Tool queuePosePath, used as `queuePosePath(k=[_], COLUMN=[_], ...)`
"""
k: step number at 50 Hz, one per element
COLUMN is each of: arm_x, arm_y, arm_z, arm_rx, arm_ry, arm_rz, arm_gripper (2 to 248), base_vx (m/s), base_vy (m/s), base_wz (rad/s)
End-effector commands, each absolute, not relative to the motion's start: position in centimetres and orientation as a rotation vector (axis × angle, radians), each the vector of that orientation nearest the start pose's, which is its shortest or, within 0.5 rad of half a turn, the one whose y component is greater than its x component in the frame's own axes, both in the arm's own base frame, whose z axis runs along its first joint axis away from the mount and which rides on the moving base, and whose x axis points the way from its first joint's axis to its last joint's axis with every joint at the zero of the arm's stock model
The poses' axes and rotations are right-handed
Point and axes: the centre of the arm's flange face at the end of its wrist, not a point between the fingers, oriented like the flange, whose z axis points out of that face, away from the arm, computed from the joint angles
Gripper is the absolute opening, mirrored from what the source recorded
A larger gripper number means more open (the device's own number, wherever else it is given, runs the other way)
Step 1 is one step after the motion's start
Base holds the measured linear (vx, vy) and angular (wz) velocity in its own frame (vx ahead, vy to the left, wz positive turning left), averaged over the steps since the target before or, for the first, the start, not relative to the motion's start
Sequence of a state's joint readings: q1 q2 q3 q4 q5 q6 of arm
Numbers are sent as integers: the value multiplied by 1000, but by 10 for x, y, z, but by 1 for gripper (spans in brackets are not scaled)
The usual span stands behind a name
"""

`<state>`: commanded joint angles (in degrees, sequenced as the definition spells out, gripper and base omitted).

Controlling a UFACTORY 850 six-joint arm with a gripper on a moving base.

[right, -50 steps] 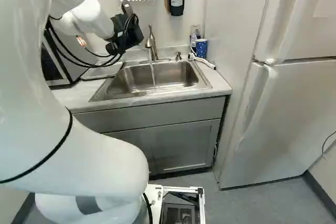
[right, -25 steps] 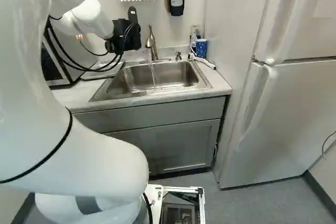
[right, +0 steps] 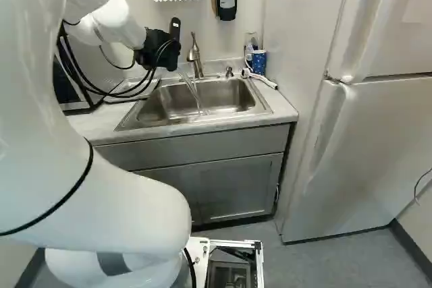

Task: Rinse the cup and place it in the tray

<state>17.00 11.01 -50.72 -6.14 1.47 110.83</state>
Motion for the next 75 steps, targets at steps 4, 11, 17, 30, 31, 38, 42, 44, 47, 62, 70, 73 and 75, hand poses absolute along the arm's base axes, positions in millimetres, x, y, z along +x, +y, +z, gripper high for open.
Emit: queuePosePath(k=[4,11,17,30,31,38,42,44,47,62,70,73,75], arm_x=[432,432,432,432,432,432,432,432,432,432,432,432,432], arm_y=[132,132,132,132,132,132,132,132,132,132,132,132,132], arm_z=[637,637,637,637,637,637,637,637,637,637,637,637,637], arm_rx=[-1515,-1515,-1515,-1515,-1515,-1515,-1515,-1515,-1515,-1505,-1451,-1435,-1435], arm_ry=[1452,1452,1452,1452,1452,1452,1452,1452,1452,1460,1504,1516,1516], arm_rz=[-626,-626,-626,-626,-626,-626,-626,-626,-626,-619,-580,-568,-568], arm_gripper=[121,121,121,121,121,121,121,121,121,121,121,121,121], base_vx=[0,0,0,0,0,0,0,0,0,0,0,0,0], base_vy=[0,0,0,0,0,0,0,0,0,0,0,0,0], base_wz=[0,0,0,0,0,0,0,0,0,0,0,0,0])
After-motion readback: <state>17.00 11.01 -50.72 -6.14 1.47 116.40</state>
